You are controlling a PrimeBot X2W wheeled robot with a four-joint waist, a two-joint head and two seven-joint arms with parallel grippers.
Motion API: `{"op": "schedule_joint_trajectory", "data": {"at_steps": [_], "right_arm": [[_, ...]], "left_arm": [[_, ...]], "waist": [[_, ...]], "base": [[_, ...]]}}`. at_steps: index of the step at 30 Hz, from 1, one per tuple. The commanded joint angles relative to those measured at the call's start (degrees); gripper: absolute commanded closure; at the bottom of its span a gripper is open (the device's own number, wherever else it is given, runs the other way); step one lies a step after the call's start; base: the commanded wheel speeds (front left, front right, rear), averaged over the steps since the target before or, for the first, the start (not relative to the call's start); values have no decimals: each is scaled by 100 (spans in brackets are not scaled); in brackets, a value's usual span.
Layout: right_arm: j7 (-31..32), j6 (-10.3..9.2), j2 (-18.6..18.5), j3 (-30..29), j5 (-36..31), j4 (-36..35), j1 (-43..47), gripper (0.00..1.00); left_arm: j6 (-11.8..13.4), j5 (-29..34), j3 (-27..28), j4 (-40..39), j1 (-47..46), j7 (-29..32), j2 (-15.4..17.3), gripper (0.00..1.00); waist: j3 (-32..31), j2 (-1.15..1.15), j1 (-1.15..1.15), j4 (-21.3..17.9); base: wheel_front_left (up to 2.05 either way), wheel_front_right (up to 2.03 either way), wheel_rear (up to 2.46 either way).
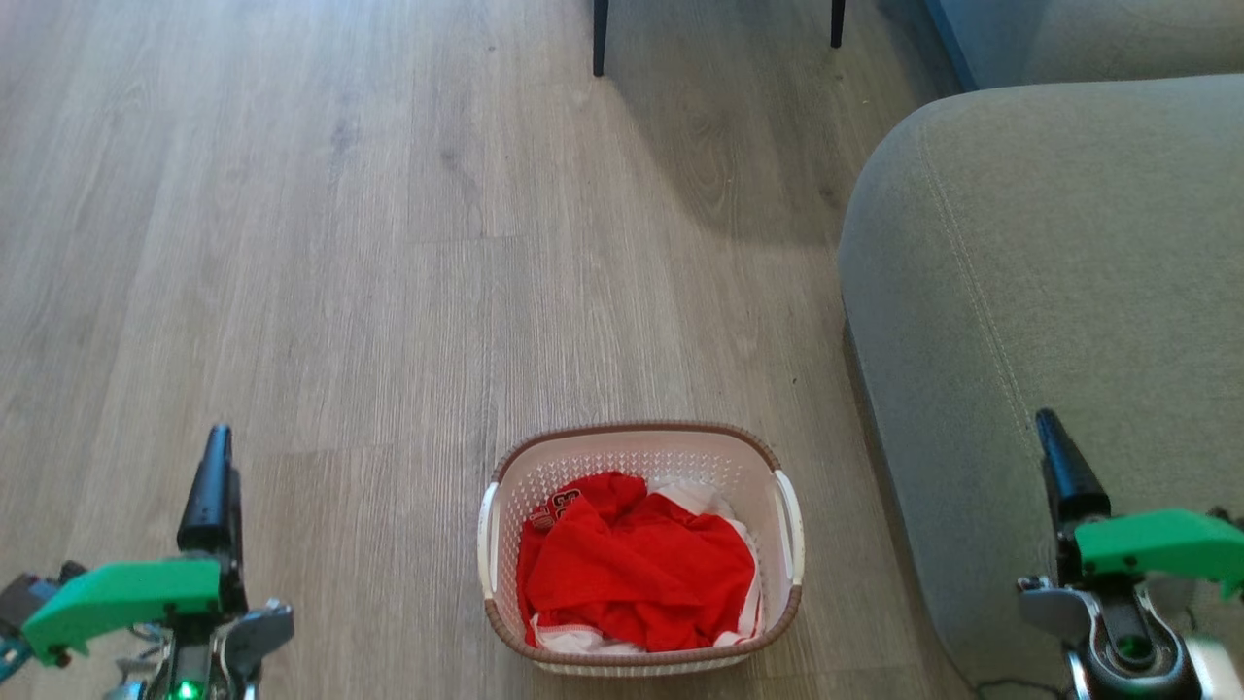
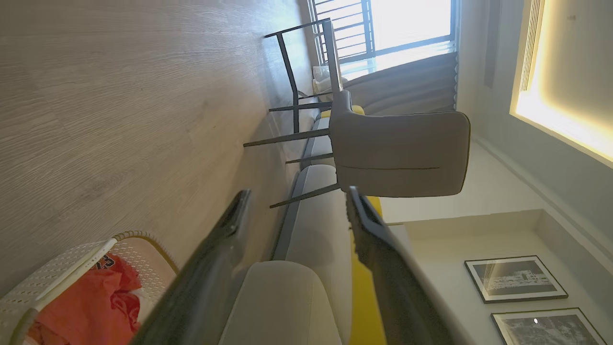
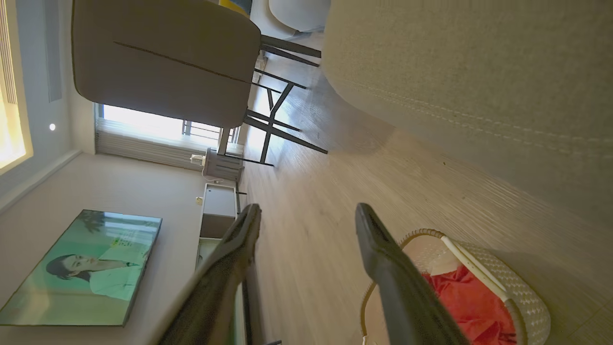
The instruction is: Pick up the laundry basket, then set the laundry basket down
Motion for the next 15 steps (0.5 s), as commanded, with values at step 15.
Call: {"op": "schedule_joint_trajectory", "data": {"at_steps": [15], "right_arm": [[-317, 17, -108, 535, -1907, -970, -556, 0]], "left_arm": [[385, 1336, -134, -1220, -434, -311, 40, 0]], "waist": [[84, 0, 0, 21]], "base": [[0, 0, 0]]}}
